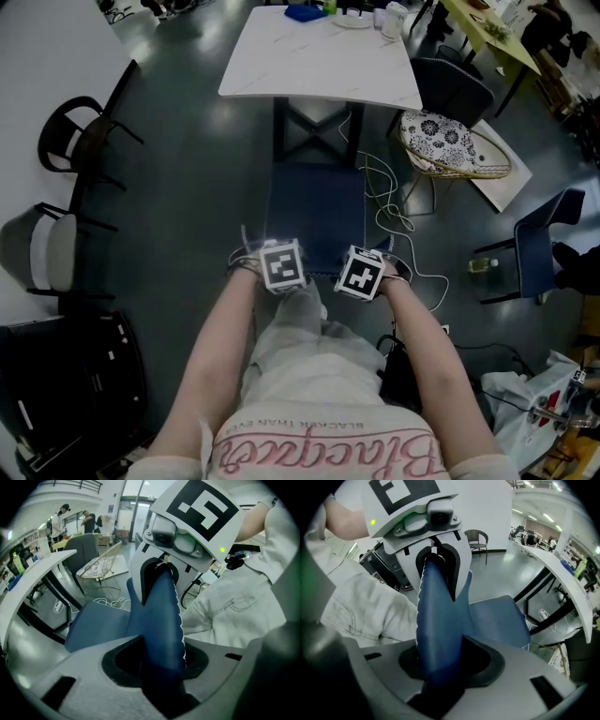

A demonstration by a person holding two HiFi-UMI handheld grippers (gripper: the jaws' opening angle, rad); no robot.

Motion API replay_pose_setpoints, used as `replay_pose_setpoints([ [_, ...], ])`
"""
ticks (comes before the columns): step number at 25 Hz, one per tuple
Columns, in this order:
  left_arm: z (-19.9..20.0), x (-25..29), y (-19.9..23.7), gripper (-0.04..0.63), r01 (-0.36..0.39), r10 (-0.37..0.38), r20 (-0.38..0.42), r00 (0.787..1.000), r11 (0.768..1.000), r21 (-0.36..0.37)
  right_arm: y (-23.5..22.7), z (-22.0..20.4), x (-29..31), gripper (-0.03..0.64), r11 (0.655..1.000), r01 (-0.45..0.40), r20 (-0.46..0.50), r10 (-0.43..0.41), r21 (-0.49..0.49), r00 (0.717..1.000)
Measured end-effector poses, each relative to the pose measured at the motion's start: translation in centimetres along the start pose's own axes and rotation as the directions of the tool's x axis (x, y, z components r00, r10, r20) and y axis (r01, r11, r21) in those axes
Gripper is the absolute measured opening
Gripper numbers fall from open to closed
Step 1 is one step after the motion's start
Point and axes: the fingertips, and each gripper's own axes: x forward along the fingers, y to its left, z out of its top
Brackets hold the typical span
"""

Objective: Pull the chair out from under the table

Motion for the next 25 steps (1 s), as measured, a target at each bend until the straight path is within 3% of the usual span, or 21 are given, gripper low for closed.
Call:
replay_pose_setpoints([
  [8, -0.4, 0.7, -3.7, 0.146, -0.021, 0.021, -0.011, 1.0, 1.0, 0.004, 3.8, -1.1, 0.2, 0.14, 1.0, -0.004, -0.005, 0.004, -0.001, 1.0],
  [17, -0.6, 1.0, -4.3, 0.146, -0.075, 0.075, -0.018, 0.997, 0.997, 0.022, 4.5, -1.2, 0.1, 0.146, 0.999, 0.032, -0.017, -0.032, 0.003, 0.999],
  [25, -0.2, -1.4, -4.6, 0.188, -0.194, 0.196, 0.123, 0.973, 0.981, -0.026, 4.6, -0.9, -2.1, 0.206, 0.985, 0.134, 0.025, -0.138, 0.105, 0.99],
])
